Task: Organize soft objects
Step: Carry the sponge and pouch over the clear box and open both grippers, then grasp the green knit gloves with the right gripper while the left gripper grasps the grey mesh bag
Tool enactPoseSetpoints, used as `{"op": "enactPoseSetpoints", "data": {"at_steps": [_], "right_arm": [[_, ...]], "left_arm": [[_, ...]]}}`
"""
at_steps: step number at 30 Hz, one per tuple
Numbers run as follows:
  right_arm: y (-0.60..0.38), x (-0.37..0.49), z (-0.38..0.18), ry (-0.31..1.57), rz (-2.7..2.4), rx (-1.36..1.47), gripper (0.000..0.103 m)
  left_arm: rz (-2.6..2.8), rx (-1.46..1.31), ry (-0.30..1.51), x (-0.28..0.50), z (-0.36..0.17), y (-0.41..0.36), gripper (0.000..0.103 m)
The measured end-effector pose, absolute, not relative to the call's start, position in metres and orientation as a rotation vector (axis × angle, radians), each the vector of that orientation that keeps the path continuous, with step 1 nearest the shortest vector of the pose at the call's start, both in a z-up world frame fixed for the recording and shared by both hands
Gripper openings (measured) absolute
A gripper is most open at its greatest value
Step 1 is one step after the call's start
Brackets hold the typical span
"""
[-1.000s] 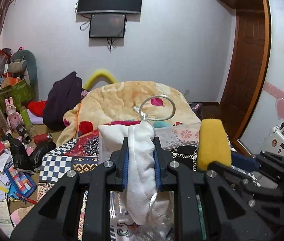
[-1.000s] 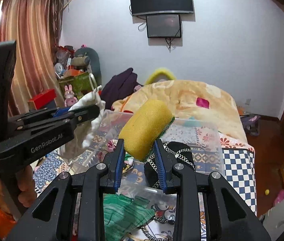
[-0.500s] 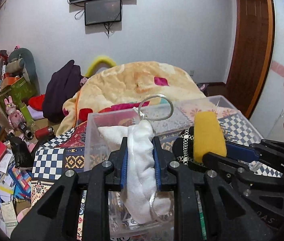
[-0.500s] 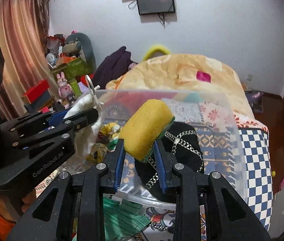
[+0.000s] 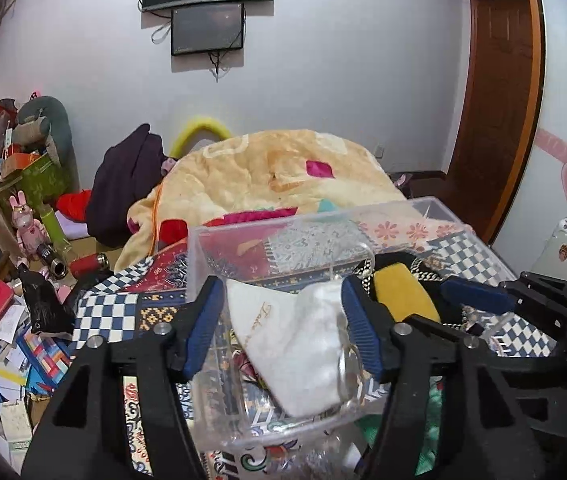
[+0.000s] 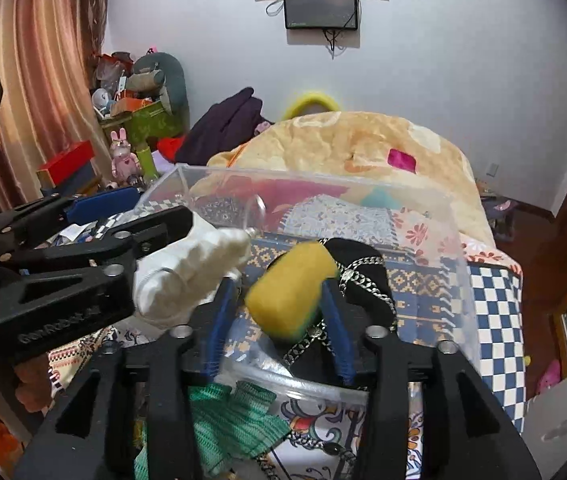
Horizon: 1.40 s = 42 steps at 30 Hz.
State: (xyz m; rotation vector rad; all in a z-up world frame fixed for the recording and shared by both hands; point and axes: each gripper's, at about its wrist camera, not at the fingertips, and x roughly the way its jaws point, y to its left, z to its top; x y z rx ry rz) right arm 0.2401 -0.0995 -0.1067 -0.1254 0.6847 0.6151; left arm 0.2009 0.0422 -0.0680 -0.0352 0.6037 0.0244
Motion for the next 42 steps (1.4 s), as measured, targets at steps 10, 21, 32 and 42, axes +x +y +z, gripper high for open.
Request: {"op": "enactPoseSetpoints", "data": {"at_steps": [10, 21, 32, 42], "right_arm": [[-0.123, 0.22, -0.075, 0.559, 0.566, -0.105, 0.081], [-0.137, 0.184, -0.078, 0.515, 0.592, -0.084, 0.087], [-0.131, 0.178, -0.126, 0.636, 0.618, -0.077, 0.085], [-0.115, 0.183, -0.15, 0.757, 0.717, -0.03, 0.067]], "left_arm": [[0.01, -0.051, 0.502, 0.155, -0.034, 0.048, 0.092], [-0.009, -0.059, 0.501, 0.111, -0.055, 0.044, 0.102], [-0.003, -0.075, 0.607, 0.11, -0.113, 0.04, 0.102], [0.016, -0.123, 0.676, 0.1, -0.144, 0.05, 0.102]]}}
